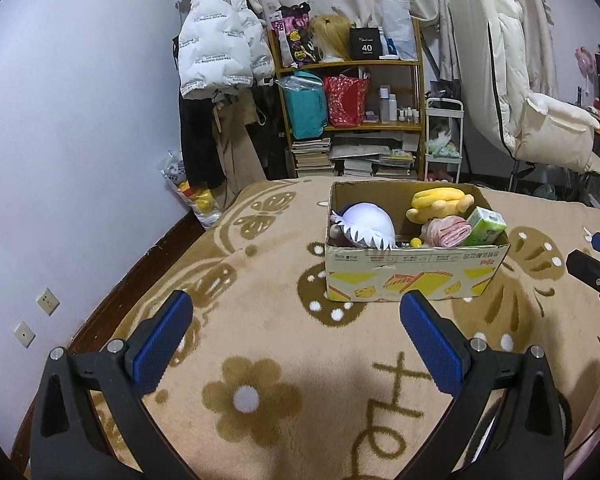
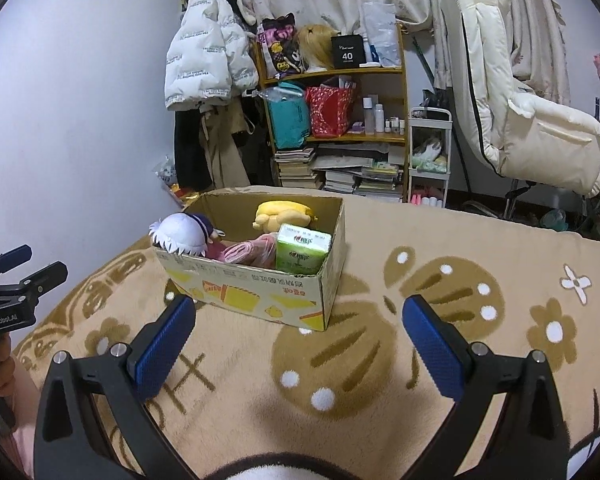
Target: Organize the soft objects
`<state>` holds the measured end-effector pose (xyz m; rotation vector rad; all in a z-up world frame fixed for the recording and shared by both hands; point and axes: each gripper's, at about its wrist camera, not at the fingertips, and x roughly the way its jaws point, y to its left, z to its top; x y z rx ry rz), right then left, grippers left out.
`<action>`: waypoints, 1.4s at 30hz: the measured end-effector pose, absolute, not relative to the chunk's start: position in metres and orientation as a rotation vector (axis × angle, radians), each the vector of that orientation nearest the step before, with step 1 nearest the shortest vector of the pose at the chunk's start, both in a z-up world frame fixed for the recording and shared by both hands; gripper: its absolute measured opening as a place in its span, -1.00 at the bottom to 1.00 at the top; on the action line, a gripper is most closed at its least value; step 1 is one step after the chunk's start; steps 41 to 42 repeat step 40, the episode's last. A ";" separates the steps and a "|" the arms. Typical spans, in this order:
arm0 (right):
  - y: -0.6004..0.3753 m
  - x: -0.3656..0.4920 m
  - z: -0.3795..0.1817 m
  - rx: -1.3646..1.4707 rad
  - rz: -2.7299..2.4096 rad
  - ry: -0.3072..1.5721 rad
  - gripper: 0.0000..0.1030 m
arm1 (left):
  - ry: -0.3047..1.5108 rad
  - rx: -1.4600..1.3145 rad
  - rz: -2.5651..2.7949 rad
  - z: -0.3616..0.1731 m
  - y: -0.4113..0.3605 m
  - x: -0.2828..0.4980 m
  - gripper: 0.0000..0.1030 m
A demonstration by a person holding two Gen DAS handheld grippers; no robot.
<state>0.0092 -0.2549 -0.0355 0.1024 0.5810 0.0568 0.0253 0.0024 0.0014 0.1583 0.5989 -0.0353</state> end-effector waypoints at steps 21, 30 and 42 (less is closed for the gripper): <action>-0.256 0.008 -0.037 0.101 0.053 0.583 1.00 | 0.594 0.174 -0.033 0.000 -0.001 0.025 0.99; -0.256 0.007 -0.037 0.099 0.050 0.583 1.00 | 0.596 0.177 -0.033 0.001 -0.002 0.023 0.99; -0.256 0.007 -0.038 0.102 0.049 0.586 1.00 | 0.597 0.175 -0.035 0.001 -0.002 0.023 0.99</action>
